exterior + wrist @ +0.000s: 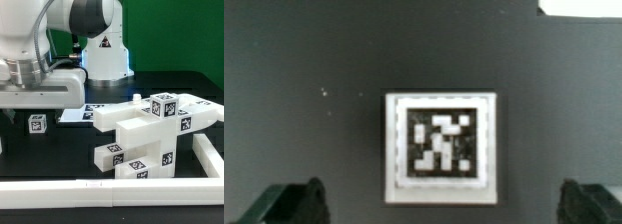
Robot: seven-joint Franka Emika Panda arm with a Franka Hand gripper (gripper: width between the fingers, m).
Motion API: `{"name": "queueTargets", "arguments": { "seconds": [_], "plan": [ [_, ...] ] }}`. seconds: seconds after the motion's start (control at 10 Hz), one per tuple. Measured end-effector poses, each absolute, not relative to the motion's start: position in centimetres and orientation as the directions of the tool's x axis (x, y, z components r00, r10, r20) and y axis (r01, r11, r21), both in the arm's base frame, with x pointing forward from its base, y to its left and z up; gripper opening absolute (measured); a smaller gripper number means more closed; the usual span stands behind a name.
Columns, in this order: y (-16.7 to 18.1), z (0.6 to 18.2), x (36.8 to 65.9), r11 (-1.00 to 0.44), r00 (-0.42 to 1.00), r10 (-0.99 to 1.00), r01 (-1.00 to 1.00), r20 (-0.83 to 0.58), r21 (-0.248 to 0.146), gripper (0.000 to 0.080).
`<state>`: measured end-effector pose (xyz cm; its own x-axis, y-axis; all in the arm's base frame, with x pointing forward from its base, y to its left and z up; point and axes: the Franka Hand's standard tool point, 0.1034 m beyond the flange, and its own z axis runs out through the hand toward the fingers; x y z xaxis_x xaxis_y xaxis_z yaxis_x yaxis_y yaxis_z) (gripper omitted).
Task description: Assemble chair
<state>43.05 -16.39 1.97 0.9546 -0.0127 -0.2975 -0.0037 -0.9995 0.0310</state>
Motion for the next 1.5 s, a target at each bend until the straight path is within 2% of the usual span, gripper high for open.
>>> {"name": "queueTargets", "arguments": {
  "seconds": [0.1, 0.2, 0.4, 0.7, 0.9, 1.3, 1.5],
  "plan": [
    [-15.8, 2.2, 42.1, -1.0, 0.919, -0.022, -0.022, -0.393, 0.004, 0.0649],
    [-15.6, 2.9, 42.5, -1.0, 0.866, -0.01, -0.023, -0.5, -0.019, 0.0649],
    [-15.2, 3.5, 43.6, -0.999, 0.805, 0.004, -0.018, -0.593, -0.031, 0.0649],
    [-14.6, 3.3, 42.6, -0.997, 0.646, 0.016, -0.042, -0.763, -0.057, 0.0649],
    [-14.7, 1.8, 43.7, -0.996, 0.603, 0.072, -0.002, -0.794, -0.092, 0.0649],
    [-15.4, 1.2, 42.8, -0.996, 0.589, 0.06, -0.017, -0.806, -0.086, 0.0649],
    [-15.6, 1.0, 41.9, -0.998, 0.559, 0.028, -0.032, -0.829, -0.056, 0.0649]
  ]
}}
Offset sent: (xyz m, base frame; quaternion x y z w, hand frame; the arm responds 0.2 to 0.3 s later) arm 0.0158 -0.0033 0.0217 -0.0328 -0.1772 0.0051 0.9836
